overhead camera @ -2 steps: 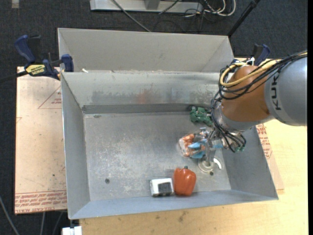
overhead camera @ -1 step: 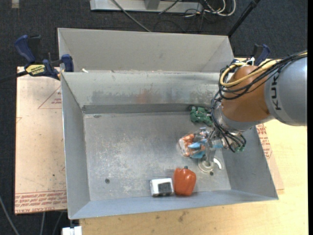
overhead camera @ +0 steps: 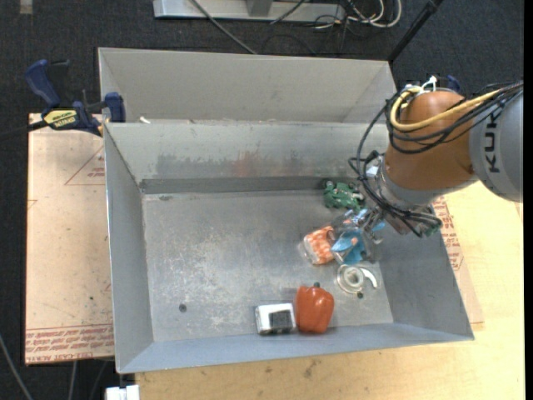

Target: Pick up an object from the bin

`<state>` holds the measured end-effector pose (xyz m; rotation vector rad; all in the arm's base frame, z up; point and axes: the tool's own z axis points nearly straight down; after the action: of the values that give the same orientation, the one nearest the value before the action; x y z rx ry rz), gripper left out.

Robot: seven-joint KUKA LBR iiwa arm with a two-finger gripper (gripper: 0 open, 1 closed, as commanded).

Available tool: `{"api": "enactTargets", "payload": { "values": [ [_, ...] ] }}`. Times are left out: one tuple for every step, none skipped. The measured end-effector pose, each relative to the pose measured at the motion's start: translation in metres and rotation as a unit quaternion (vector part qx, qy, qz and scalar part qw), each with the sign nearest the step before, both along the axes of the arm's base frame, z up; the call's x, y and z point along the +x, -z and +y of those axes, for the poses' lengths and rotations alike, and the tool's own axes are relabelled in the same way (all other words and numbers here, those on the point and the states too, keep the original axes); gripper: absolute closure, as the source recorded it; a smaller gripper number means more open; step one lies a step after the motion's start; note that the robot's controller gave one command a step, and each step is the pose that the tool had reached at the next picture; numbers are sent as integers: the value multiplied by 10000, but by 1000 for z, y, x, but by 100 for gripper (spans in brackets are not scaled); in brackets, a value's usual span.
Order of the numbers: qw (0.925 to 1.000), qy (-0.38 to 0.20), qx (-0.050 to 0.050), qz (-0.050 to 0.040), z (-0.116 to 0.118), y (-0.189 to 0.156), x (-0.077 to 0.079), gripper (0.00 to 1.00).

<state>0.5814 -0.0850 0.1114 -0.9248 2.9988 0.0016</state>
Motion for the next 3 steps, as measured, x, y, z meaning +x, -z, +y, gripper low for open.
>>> {"api": "enactTargets", "payload": {
  "values": [
    [10000, 1, 0, 1, 0, 0, 0, 100],
    [10000, -2, 7, 46, 0, -43, -6, 100],
    [9981, -619, 1, -26, -50, 36, -21, 100]
  ]
}}
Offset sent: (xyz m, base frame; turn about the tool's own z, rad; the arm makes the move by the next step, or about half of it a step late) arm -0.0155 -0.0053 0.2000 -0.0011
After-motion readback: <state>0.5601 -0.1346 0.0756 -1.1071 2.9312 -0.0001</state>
